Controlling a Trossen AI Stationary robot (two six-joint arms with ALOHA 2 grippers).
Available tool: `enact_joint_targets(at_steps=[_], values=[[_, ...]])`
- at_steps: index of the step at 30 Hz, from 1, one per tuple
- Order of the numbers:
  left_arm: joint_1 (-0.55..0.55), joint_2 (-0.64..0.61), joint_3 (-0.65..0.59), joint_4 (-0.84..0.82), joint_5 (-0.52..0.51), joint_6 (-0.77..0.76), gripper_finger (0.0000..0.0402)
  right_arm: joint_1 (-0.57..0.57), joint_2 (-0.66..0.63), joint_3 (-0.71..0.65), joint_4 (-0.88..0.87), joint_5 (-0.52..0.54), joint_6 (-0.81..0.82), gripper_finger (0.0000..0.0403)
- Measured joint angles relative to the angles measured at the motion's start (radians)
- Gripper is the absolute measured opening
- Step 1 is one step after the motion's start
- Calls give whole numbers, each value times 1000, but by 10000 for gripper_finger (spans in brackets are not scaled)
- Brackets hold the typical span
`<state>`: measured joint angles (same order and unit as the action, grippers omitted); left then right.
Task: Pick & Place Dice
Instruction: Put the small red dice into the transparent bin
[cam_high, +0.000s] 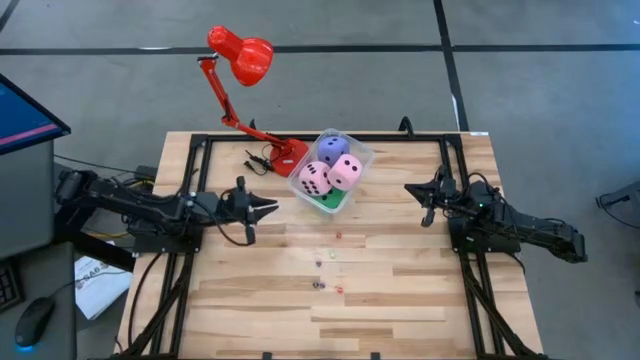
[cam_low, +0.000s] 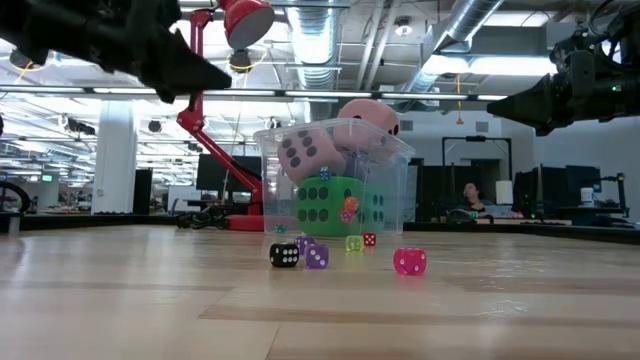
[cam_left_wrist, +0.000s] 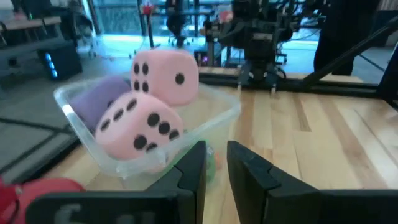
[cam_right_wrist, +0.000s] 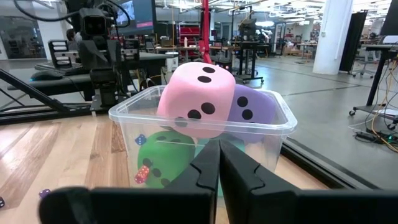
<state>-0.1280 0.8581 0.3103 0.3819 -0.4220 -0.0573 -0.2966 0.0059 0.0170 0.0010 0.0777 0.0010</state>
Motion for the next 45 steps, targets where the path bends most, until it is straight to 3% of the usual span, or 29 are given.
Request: enact_joint_targets(at_steps=[20,24,31,35,45], values=[[0,-202,-4,-121,81,53,53,0,0,0,0,0,0,8],[9,-246,-72,-77,81,43,53,0,0,0,0,0,0,8],[21,-406,-297,124,94,0,53,0,0,0,0,0,0,8],[21,-465,-302,68,129,-2,53,0,0,0,0,0,0,8],[21,-470,-302,17,132,50,53,1,0,0,0,0,0,8]])
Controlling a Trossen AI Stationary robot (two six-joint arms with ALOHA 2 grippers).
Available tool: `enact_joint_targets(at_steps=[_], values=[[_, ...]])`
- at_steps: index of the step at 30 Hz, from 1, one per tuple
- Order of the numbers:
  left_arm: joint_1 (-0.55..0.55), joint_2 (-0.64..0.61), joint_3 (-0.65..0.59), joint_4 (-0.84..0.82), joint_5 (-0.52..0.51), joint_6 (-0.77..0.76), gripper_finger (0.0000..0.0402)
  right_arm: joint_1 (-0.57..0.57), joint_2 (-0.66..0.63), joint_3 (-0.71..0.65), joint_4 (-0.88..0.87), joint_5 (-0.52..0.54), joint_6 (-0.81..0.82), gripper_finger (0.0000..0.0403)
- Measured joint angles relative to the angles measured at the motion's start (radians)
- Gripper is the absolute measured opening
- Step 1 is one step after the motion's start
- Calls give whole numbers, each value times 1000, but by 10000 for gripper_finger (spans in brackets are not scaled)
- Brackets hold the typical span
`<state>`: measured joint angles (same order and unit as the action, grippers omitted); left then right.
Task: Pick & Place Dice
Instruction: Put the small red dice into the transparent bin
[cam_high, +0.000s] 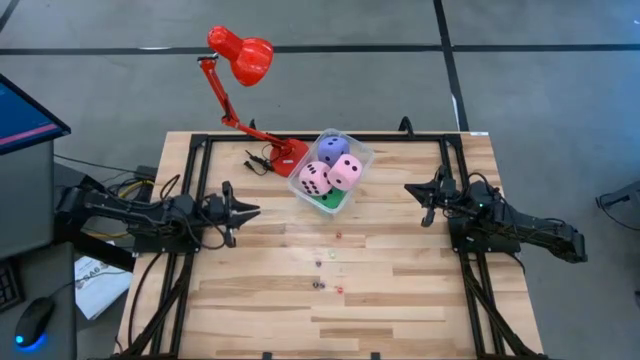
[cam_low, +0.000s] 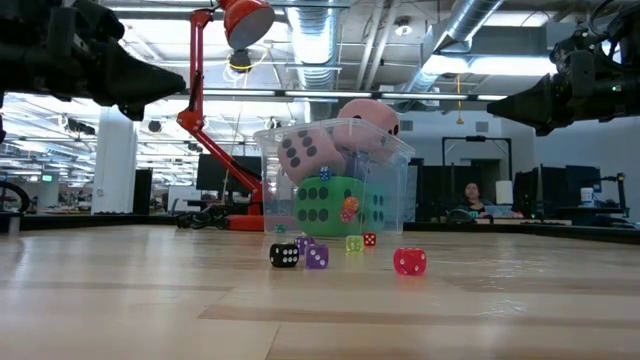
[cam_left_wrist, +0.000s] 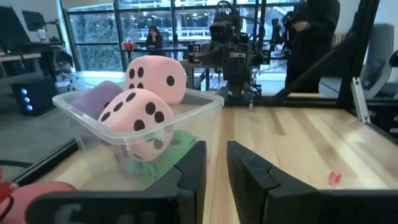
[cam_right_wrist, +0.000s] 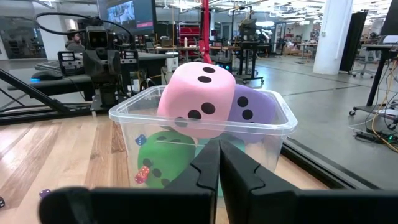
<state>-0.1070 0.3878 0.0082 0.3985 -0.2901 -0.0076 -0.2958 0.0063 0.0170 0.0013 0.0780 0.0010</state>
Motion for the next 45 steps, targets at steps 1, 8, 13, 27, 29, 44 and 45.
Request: enact_joint_targets(at_steps=[1,8,13,27,29,44,45], values=[[0,0,0,-5,0,16,53,0,0,0,0,0,0,8],[0,0,0,-9,0,61,53,0,0,-2,16,0,0,8],[0,0,0,-10,0,61,53,0,0,-3,40,1,0,8],[0,0,0,-9,0,56,53,-8,0,-2,42,5,57,8],[0,0,0,-9,0,56,53,-8,0,-1,41,5,60,8],[0,0,0,-9,0,56,53,22,0,-1,44,0,150,7],[0,0,0,-9,0,56,53,34,0,-1,44,0,149,5]])
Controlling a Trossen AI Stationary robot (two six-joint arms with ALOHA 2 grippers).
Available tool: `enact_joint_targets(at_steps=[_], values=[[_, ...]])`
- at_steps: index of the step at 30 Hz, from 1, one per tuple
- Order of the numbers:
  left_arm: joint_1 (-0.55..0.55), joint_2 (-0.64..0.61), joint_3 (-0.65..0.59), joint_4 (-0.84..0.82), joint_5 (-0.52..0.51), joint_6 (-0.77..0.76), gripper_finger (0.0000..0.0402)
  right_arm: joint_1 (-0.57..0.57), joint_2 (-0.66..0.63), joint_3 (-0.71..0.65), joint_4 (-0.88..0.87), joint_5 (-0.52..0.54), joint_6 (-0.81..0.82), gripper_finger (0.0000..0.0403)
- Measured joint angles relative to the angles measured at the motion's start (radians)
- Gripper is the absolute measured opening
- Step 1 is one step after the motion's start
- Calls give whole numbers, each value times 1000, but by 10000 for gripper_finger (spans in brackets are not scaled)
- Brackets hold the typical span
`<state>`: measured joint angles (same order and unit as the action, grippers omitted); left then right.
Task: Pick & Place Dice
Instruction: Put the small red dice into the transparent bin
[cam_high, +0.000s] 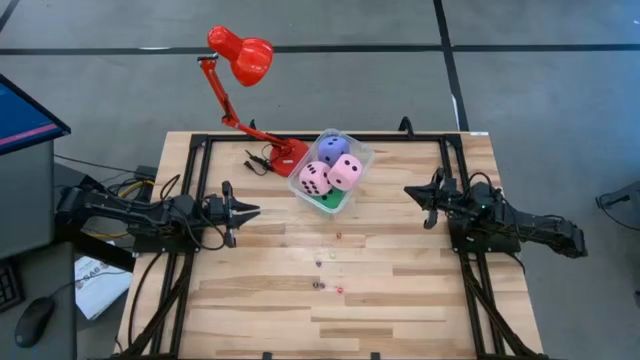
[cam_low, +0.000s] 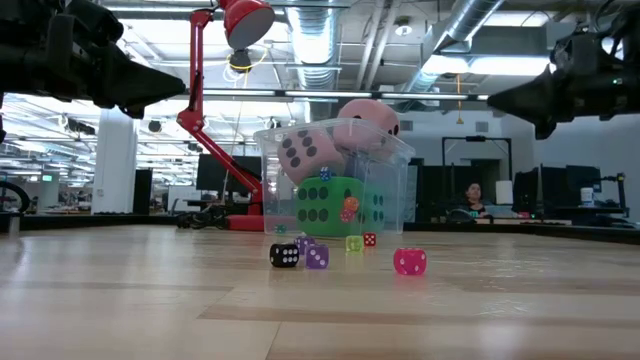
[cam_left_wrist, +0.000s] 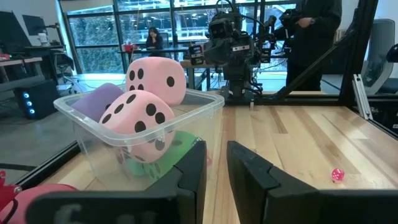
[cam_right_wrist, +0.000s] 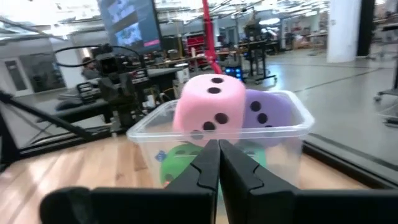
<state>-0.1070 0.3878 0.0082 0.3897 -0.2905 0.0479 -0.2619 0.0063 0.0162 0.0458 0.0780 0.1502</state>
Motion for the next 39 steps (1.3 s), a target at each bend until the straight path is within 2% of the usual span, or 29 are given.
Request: enact_joint_targets(at_steps=[4,11,16,26,39], values=[[0,0,0,0,0,0,53,53,0,0,14,13,-23,3],[0,0,0,0,0,-1,53,149,1,2,15,134,-26,1],[0,0,0,0,0,-1,53,218,55,2,17,217,-26,1],[0,0,0,0,0,-1,53,317,269,2,209,316,-19,0],[0,0,0,0,0,-1,53,328,556,2,393,320,-18,0]])
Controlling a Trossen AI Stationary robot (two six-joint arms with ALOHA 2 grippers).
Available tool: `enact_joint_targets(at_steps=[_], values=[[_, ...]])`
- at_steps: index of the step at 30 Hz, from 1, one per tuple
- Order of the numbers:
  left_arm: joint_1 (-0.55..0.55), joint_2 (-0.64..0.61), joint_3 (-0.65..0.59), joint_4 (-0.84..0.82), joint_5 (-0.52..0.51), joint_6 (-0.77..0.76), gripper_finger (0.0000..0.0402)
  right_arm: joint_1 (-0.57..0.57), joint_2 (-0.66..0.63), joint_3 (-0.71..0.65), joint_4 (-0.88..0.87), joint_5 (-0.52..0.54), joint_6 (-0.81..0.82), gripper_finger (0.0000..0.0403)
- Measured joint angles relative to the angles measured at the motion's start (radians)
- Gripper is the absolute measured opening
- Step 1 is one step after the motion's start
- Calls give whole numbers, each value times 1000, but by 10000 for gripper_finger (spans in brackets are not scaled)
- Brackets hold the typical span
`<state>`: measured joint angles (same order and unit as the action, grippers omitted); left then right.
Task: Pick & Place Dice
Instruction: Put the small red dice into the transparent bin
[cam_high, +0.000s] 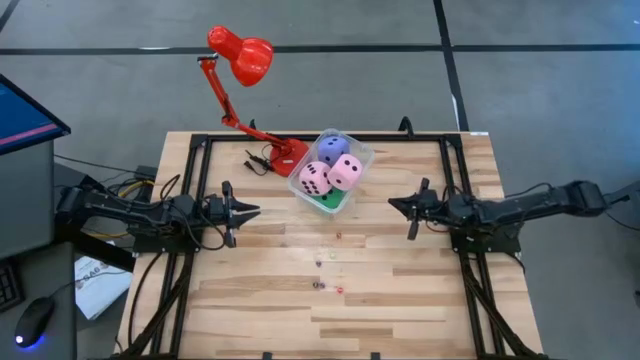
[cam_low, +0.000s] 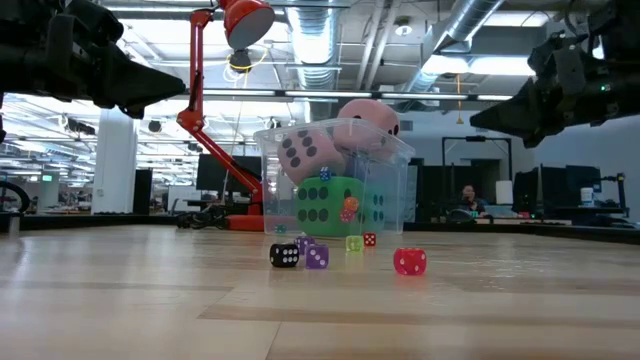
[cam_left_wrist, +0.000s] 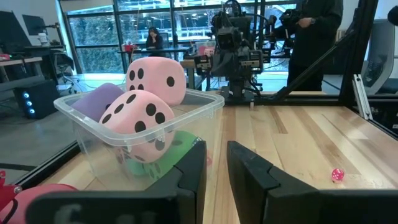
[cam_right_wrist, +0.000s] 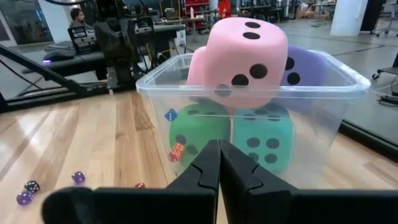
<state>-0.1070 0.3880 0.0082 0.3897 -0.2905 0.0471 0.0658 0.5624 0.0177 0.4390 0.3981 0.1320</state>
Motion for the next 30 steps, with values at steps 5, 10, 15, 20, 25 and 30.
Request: enact_joint_targets(at_steps=[5,10,15,20,25,30], values=[[0,0,0,0,0,0,53,0,103,23,33,-2,0,0],[0,0,0,2,0,0,53,0,212,63,33,-10,0,0],[0,0,0,3,0,0,53,0,321,85,34,-58,0,0],[0,0,0,3,0,0,53,-1,406,94,39,-140,0,0],[0,0,0,11,0,0,53,-1,473,99,111,-171,0,0],[0,0,0,15,0,0,53,-1,543,99,156,-192,0,0]])
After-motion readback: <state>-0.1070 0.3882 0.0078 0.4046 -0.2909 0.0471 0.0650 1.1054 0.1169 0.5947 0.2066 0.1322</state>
